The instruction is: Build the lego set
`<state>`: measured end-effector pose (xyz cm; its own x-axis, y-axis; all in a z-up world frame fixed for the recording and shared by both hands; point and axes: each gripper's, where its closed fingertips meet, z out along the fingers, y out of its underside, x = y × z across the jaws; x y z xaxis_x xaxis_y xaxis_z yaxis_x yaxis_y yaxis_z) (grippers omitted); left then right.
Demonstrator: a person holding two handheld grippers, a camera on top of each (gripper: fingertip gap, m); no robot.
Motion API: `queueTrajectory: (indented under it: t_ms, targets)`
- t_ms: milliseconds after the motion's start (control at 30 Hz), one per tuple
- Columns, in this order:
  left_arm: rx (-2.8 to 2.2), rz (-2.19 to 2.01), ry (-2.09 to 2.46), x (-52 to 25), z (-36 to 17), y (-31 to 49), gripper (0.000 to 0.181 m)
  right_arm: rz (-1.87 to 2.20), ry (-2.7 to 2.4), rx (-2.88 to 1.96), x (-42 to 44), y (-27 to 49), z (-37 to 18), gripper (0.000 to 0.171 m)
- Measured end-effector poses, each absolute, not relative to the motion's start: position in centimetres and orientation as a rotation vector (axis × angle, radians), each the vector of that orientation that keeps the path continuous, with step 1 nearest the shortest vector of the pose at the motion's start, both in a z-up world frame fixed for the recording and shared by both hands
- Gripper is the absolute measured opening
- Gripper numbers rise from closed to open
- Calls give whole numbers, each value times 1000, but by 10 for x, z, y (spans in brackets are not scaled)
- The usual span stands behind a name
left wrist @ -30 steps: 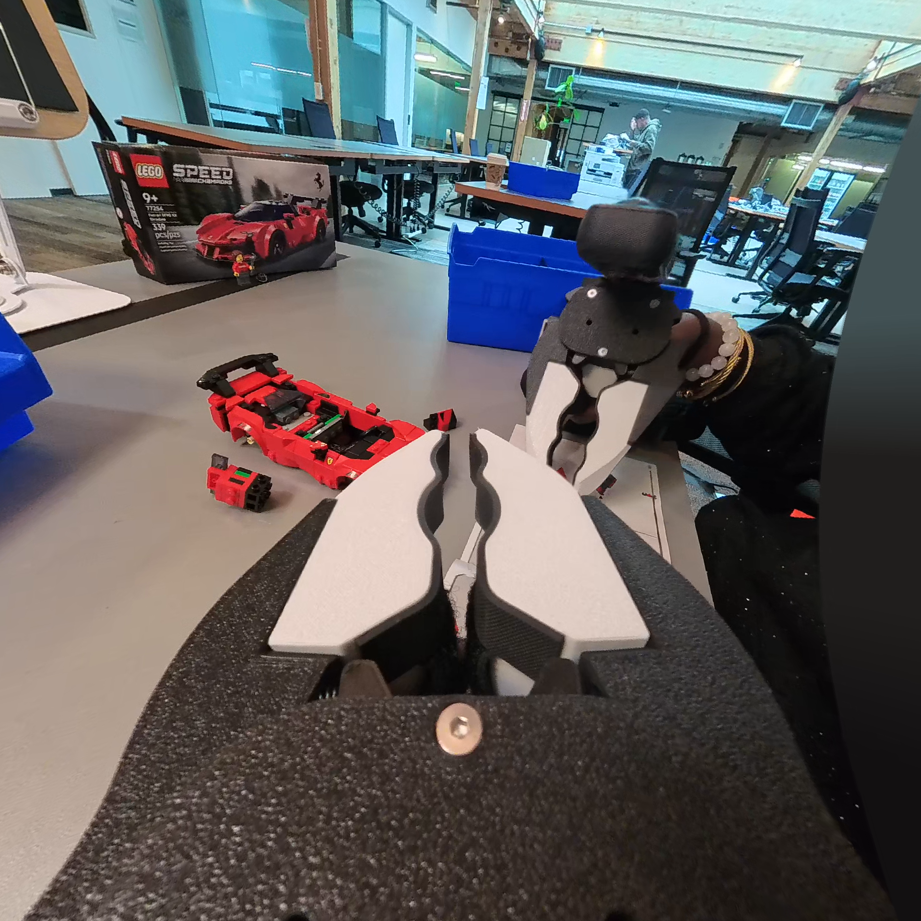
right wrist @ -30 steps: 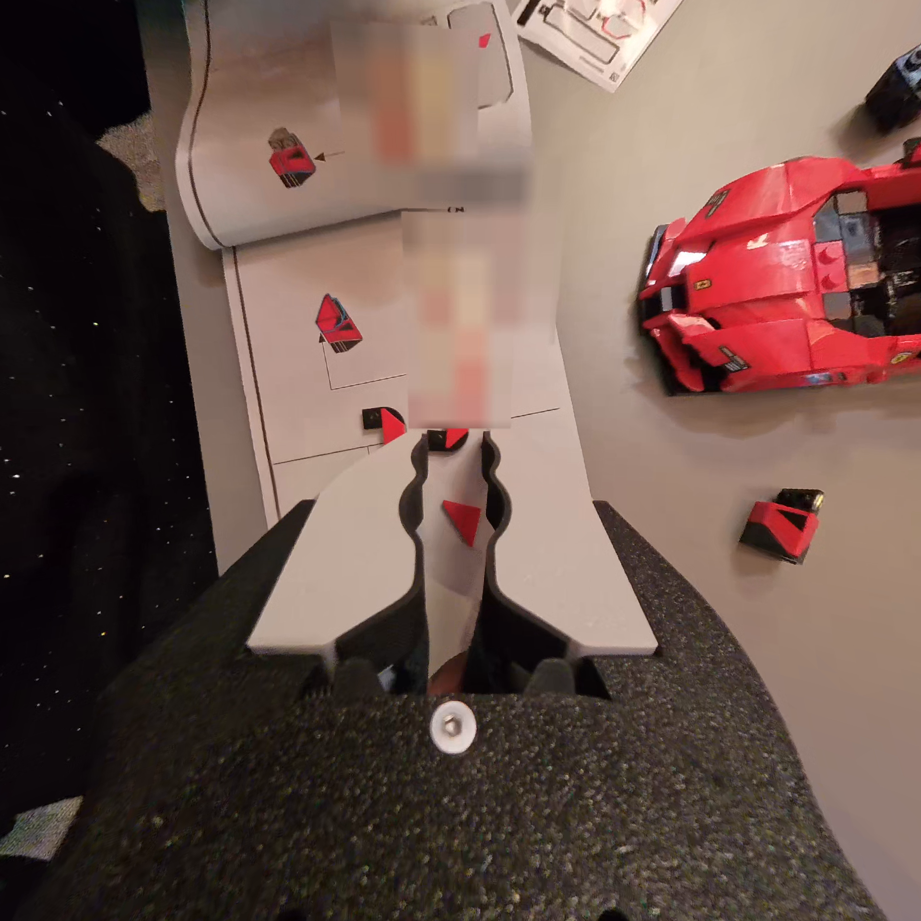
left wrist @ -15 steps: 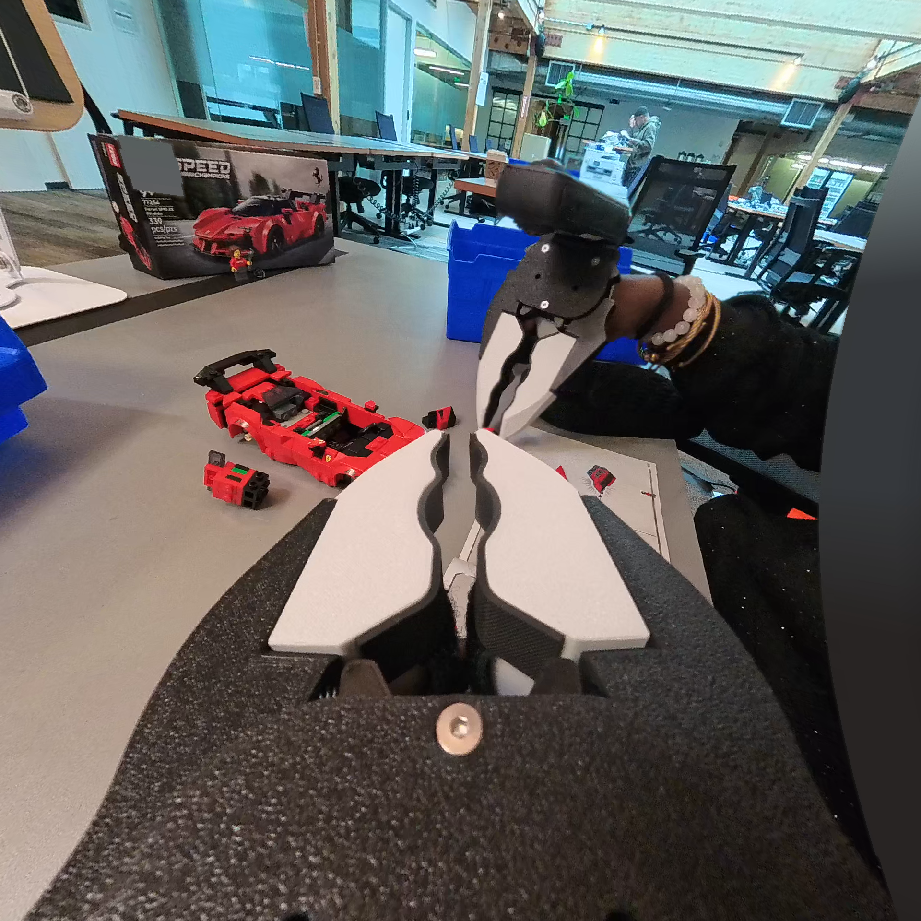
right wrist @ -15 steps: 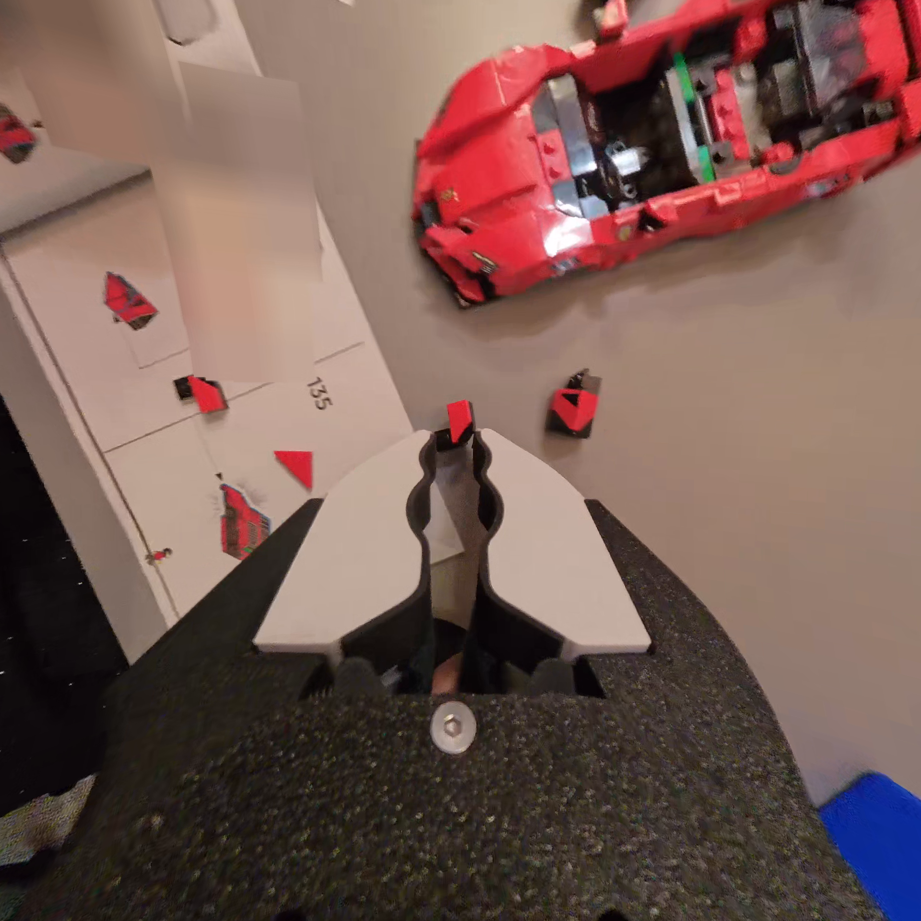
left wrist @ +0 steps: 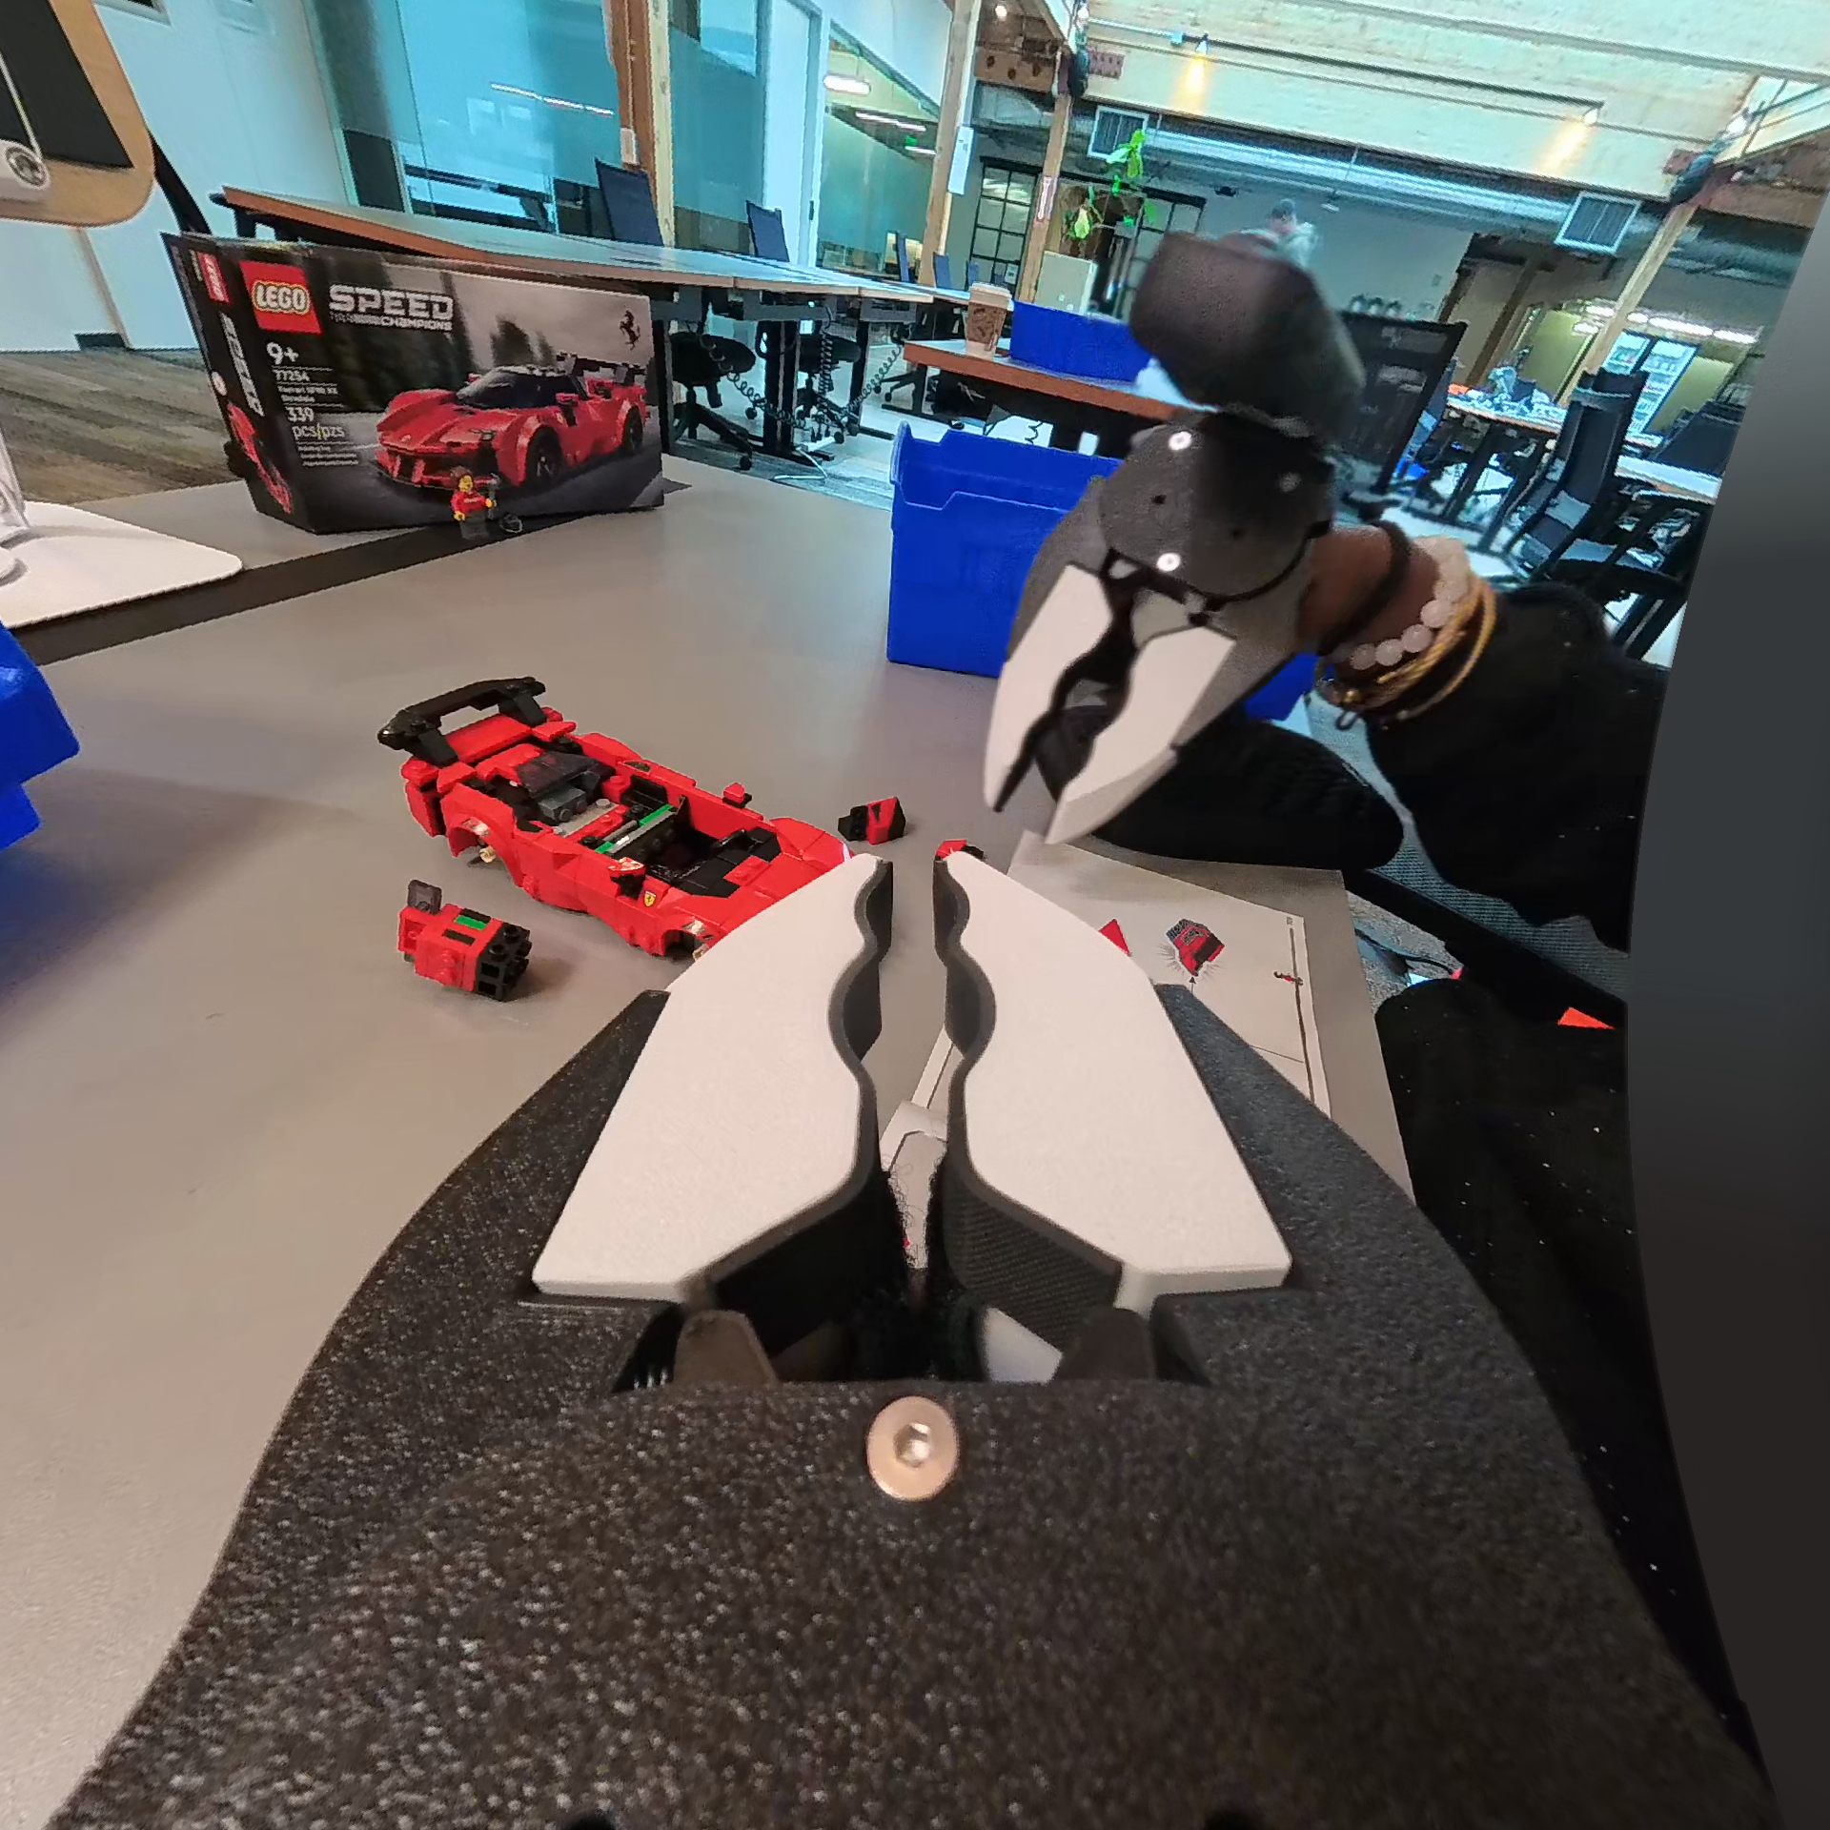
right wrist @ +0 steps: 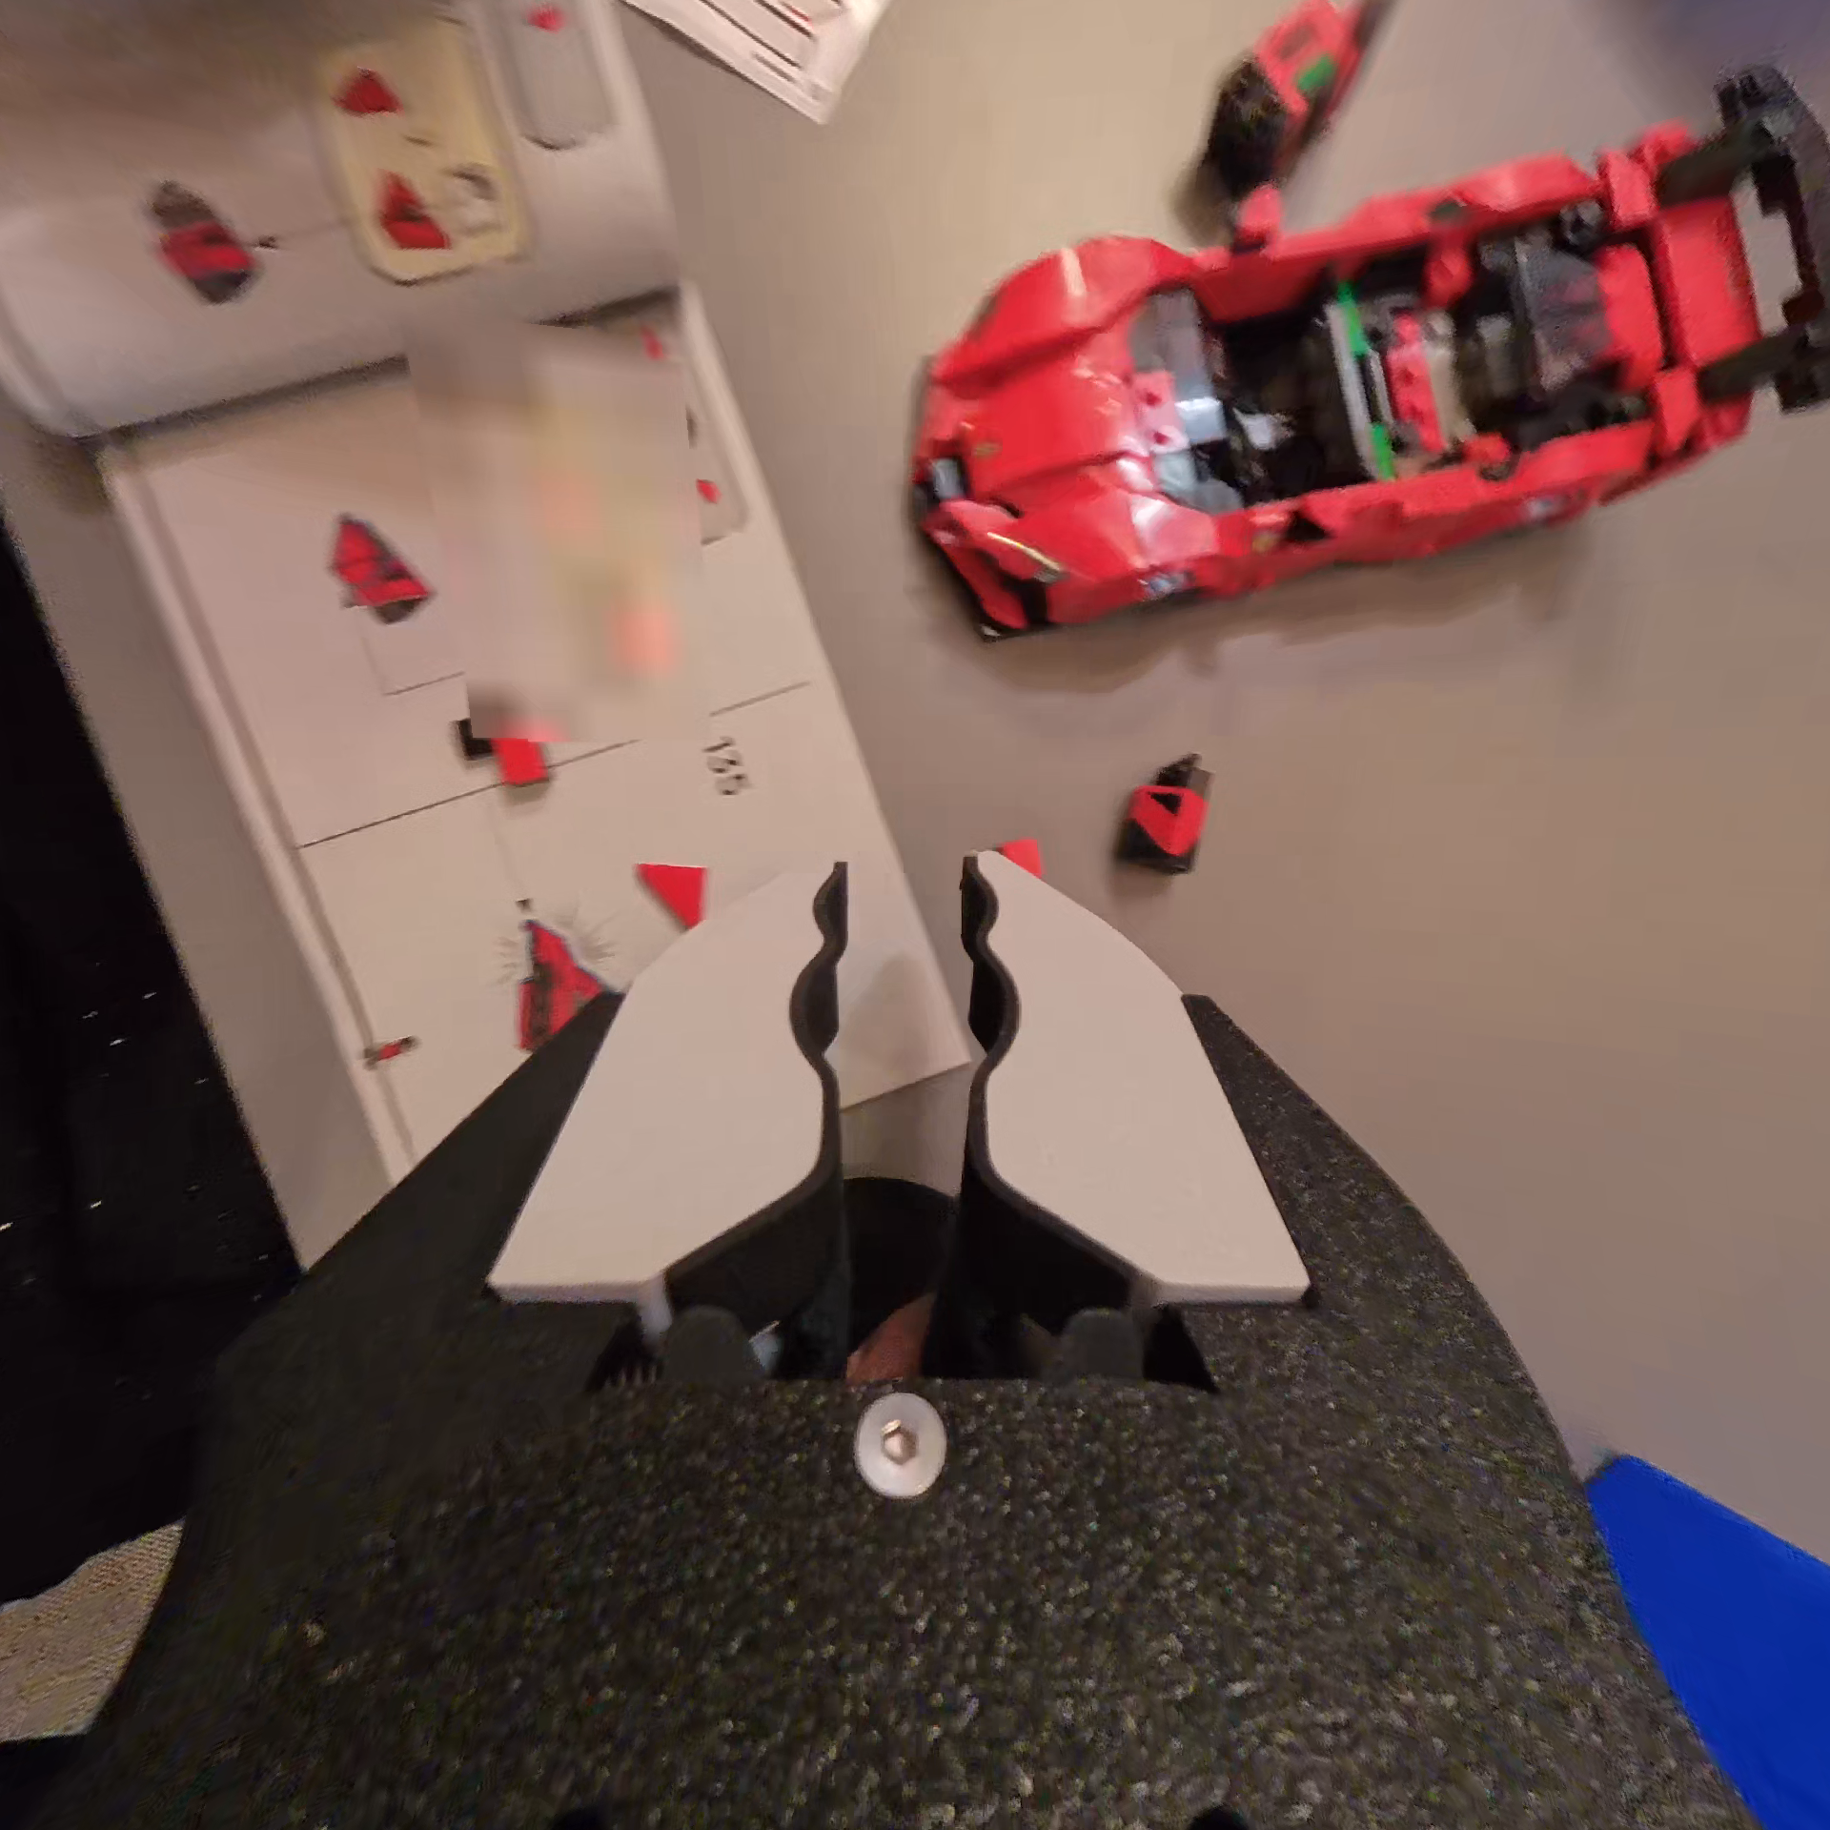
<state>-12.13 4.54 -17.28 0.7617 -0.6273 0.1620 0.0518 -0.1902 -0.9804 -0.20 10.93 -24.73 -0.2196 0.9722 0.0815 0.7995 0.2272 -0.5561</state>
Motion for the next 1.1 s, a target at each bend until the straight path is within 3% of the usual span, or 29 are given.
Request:
queueTrajectory:
  t_ms: [200,1100]
  targets:
    - [-1670,-644,470,-120,-175,46,8,602,-2218,-1546,15,69,-262,22]
    - [-1694,-640,502,-116,-179,45,9,1044,-1969,-1475,18,62,-253,26]
